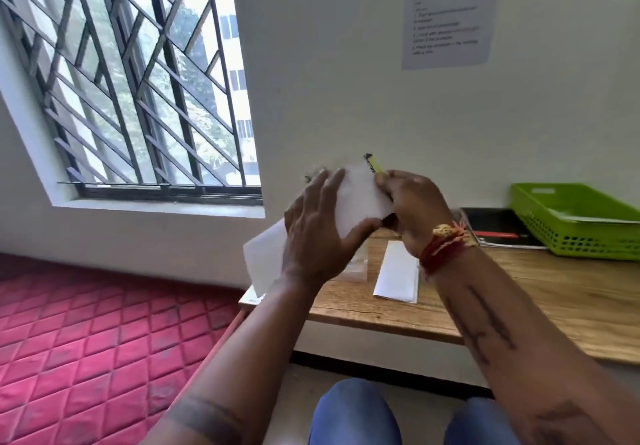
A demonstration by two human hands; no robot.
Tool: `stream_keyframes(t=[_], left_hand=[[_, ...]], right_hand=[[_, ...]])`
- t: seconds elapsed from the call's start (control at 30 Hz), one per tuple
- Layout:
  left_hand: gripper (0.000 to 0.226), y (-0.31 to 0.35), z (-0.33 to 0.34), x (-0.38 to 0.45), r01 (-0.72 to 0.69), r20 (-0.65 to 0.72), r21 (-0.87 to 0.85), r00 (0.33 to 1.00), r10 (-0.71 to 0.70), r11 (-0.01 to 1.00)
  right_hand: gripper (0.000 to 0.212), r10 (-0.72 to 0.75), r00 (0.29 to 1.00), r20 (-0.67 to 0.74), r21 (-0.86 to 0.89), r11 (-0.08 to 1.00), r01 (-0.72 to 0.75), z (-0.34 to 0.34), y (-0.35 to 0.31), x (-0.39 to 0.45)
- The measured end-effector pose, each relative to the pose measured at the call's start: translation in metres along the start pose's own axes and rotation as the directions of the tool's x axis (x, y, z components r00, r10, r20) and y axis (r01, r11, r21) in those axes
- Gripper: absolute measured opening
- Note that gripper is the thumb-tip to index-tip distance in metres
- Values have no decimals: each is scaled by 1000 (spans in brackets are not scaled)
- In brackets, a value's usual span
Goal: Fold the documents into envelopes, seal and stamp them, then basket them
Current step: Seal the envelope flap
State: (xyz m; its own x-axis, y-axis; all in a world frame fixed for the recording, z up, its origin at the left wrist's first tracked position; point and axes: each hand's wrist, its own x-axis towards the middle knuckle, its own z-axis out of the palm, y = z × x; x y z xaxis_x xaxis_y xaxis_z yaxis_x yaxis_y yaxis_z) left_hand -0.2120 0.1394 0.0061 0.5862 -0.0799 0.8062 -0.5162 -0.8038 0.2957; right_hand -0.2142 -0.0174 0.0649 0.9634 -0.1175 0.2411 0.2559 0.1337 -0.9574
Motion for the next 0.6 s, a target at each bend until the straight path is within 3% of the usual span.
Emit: stream_keyframes(t=[0.17, 0.33, 0.47, 0.53, 0.6], left_hand=[[102, -13, 61, 3, -66, 379, 132, 925, 11, 989], [81, -20, 109, -14, -52, 613, 78, 790, -7, 996], [81, -22, 126, -4, -79, 688, 80, 726, 2, 994], [77, -23, 134, 3, -49, 724, 63, 690, -12, 997], [73, -25, 143, 3, -18, 760, 55, 650, -30, 998]], right_hand=[[15, 374, 923, -90, 155, 921, -358, -52, 67, 24], [11, 424, 897, -123, -16, 903, -429, -85, 111, 40], [19, 339, 940, -41, -433, 842, -323, -102, 125, 63], [38, 222, 975, 26, -675, 723, -146, -109, 122, 76], [41, 65, 997, 47, -818, 576, 1, -113, 125, 89]])
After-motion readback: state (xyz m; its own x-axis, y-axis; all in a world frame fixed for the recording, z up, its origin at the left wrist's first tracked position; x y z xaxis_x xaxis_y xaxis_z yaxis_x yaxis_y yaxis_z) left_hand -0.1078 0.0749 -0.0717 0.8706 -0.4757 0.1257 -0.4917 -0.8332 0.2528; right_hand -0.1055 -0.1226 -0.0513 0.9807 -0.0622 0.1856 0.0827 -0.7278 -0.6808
